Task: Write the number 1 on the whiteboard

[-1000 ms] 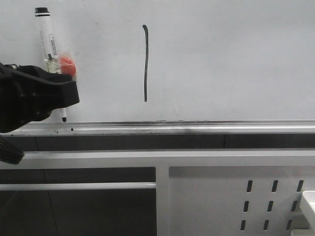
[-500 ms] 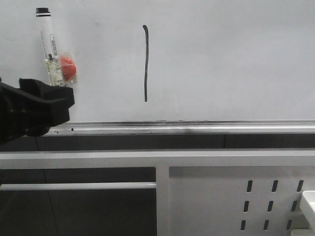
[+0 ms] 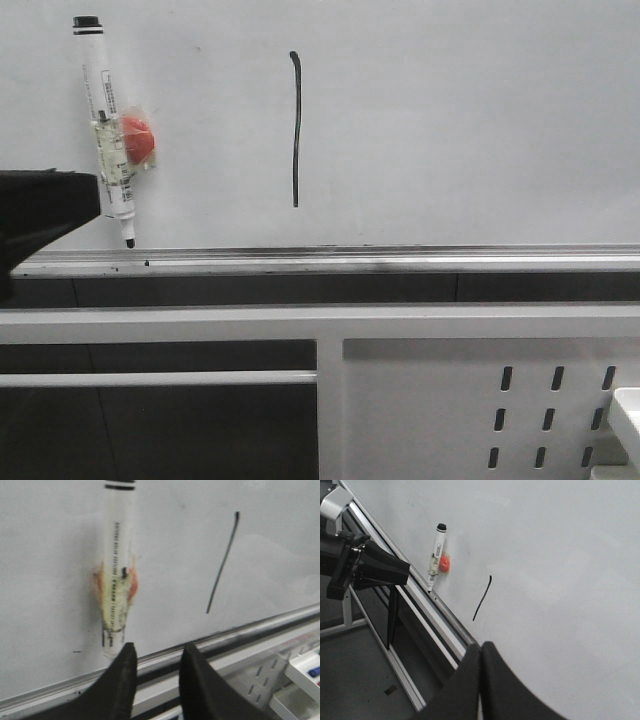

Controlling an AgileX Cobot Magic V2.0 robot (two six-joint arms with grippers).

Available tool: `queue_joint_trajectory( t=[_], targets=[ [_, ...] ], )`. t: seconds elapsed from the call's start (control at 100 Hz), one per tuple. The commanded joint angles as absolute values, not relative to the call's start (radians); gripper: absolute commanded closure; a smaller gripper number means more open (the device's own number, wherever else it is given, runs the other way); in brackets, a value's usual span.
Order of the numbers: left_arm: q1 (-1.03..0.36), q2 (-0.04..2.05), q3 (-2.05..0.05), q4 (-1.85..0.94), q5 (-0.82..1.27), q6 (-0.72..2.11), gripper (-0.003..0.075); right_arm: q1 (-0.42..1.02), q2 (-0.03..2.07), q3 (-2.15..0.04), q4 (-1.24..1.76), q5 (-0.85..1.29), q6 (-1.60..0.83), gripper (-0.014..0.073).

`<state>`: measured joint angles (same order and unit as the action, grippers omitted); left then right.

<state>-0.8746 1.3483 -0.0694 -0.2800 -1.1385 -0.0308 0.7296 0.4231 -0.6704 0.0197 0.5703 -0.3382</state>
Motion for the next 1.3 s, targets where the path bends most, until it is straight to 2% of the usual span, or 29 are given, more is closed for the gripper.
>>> queue_joint_trajectory(
  t=[0.0, 0.14, 0.3, 0.52, 0.7, 0.81, 0.88, 1.14, 1.29],
  targets=[
    [-0.875, 1.294, -0.04, -0.213, -1.362, -0.029, 0.0738, 0.722, 0.312, -0.586, 0.007, 0.479, -0.304, 0.0643],
    [-0.875, 1.278, 0.021, -0.19, -1.328, -0.029, 0.074, 0.722, 0.121, -0.425, 0.007, 0.477, -0.238, 0.0643],
    [-0.875, 1.278, 0.029, -0.102, -1.257, -0.029, 0.074, 0.722, -0.035, -0.339, 0.009, 0.475, -0.238, 0.0643],
    [-0.875, 1.264, -0.079, -0.032, -1.128, -0.029, 0.074, 0.722, -0.02, -0.329, 0.025, 0.484, -0.238, 0.0643],
    [-0.875, 1.184, -0.285, 0.084, -0.784, -0.019, 0.074, 0.722, -0.02, -0.329, 0.025, 0.484, -0.238, 0.0643],
    [-0.875, 1.076, -0.412, 0.151, -0.438, 0.014, 0.074, 0.722, -0.02, -0.329, 0.025, 0.484, -0.238, 0.0643],
    [-0.875, 0.986, -0.463, 0.136, -0.308, 0.011, 0.074, 0.722, -0.02, -0.329, 0.025, 0.484, -0.238, 0.0643],
    [-0.875, 0.62, -0.478, 0.098, -0.052, 0.011, 0.074, 0.722, -0.02, -0.329, 0.025, 0.484, -0.238, 0.0643],
    [-0.875, 0.463, -0.478, 0.16, 0.0, 0.023, 0.074, 0.722, -0.02, -0.329, 0.025, 0.484, -0.238, 0.0643]
  ],
)
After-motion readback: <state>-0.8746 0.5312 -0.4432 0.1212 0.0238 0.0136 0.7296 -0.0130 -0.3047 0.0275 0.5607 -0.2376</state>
